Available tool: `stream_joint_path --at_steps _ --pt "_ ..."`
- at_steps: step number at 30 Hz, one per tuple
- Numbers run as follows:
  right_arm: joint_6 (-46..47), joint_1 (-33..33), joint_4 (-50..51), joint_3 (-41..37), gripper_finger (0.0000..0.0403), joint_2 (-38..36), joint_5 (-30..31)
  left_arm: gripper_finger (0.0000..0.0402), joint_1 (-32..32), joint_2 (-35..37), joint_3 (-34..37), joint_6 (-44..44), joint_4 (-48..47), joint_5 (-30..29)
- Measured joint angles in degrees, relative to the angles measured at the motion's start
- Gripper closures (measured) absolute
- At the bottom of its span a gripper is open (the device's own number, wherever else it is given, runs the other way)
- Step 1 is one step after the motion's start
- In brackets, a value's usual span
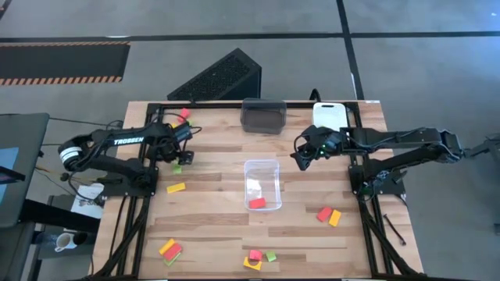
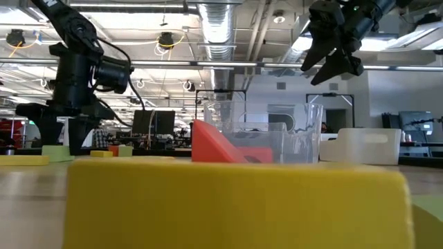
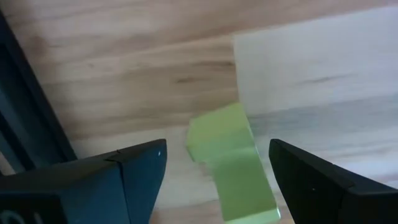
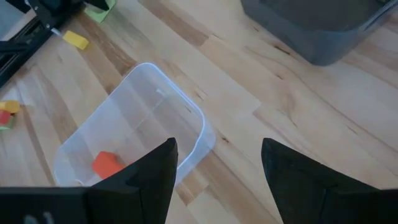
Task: Sort & place blocks by color
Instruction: Put the yellow block into the black bin
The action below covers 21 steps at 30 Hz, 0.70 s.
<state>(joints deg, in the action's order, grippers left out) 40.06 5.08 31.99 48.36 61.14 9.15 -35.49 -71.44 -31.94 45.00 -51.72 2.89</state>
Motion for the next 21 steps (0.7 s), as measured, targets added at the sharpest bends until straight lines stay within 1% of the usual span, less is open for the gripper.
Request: stream_joint_path --at_steps 3,5,9,12,14,16,21 --pt "0.01 -0.07 0.01 0.0 0.0148 0.02 -0.04 0.0138 1.3 1.04 -0.23 -0.32 -0.71 2.64" --pt "0.01 -0.09 0.08 0.0 0.0148 0.02 -0.09 0.0138 3.26 2.32 -1.03 -0.58 -1.54 4.62" --pt "-0.01 -0.09 0.01 0.0 0.0148 0.02 -0.23 0.0138 9.16 5.91 -3.27 0.22 -7.56 4.67" --pt "-0.09 -0.01 -0.01 0.0 0.0148 0.02 -0.22 0.0138 14.78 8.54 -4.07 1.76 -9.52 5.07" --pt "-0.46 0.0 -0.15 0.0 0.0148 0.02 -0.22 0.0138 19.26 9.45 -3.97 1.62 -8.78 6.61" --pt "-1.08 -0.04 -0.95 0.0 0.0148 0.02 -0.25 0.0138 23.4 9.49 -3.04 -1.21 -7.81 7.18" --pt "-1.47 -0.07 -1.69 0.0 0.0148 0.01 -0.24 0.0138 31.2 6.7 -1.14 -7.52 -3.26 7.31"
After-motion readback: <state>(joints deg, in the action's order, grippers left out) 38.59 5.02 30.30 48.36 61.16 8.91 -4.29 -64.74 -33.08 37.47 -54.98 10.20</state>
